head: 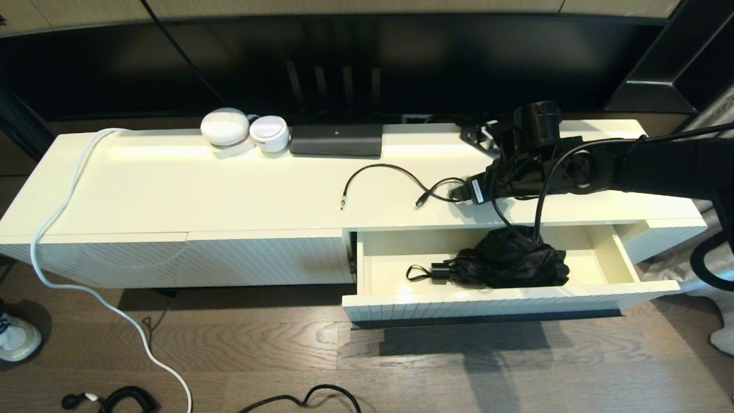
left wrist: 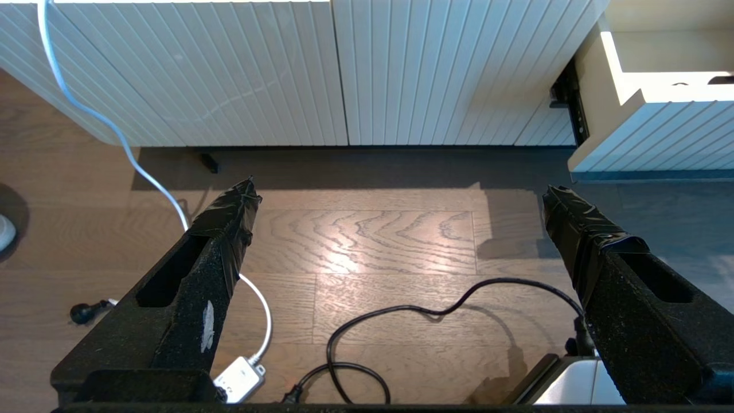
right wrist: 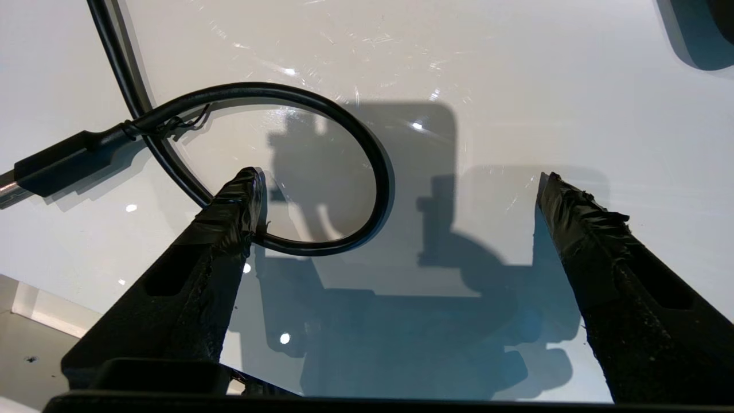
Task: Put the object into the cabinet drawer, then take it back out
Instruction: Put the data cable in the drawer
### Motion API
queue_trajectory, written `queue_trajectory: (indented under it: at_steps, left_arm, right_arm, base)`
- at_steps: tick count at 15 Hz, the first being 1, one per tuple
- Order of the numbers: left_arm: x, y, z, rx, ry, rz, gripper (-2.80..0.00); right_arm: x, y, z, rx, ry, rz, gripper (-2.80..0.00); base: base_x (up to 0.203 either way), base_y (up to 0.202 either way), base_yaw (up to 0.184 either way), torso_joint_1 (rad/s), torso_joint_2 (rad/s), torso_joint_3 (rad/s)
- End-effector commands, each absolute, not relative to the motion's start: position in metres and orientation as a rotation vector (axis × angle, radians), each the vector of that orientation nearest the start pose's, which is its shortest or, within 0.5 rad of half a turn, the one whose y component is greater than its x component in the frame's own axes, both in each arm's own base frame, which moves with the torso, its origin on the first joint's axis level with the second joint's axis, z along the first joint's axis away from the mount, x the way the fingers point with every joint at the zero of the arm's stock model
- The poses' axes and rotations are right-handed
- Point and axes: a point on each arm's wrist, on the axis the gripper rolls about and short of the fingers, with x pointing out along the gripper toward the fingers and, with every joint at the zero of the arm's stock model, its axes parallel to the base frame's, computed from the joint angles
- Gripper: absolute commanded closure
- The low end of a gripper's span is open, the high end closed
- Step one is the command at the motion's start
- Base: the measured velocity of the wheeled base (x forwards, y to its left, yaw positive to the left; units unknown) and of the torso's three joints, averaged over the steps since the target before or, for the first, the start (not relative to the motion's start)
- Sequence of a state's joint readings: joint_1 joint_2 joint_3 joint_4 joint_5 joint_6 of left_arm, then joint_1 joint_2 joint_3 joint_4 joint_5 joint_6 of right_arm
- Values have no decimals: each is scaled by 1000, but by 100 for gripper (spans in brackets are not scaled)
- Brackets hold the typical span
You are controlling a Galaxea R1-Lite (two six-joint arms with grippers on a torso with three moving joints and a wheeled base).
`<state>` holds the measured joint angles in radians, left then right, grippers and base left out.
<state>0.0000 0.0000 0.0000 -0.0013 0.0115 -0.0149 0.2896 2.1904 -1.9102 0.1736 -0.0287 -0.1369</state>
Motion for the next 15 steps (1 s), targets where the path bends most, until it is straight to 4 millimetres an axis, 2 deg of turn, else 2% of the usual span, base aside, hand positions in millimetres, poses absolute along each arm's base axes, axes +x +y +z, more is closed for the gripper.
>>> queue_trajectory:
  at_steps: [1, 7, 8, 15]
  left_arm:
    - [-23, 0, 76, -15, -2, 12, -280]
    - [-23, 0, 76, -15, -2, 12, -280]
    - [-23, 0, 76, -15, -2, 12, -280]
    - [-23, 0, 76, -15, -2, 12, -280]
  right_arm:
    - [437, 130, 221, -208, 437, 287, -280]
    - [439, 130, 219, -208, 439, 288, -280]
    - [439, 130, 219, -209, 443, 288, 0]
    - [437, 133, 219, -210, 449, 295, 0]
  base:
    - [0, 0, 0, 0, 0, 0]
    - [0, 0, 0, 0, 0, 0]
    - [0, 0, 0, 0, 0, 0]
    - [0, 0, 0, 0, 0, 0]
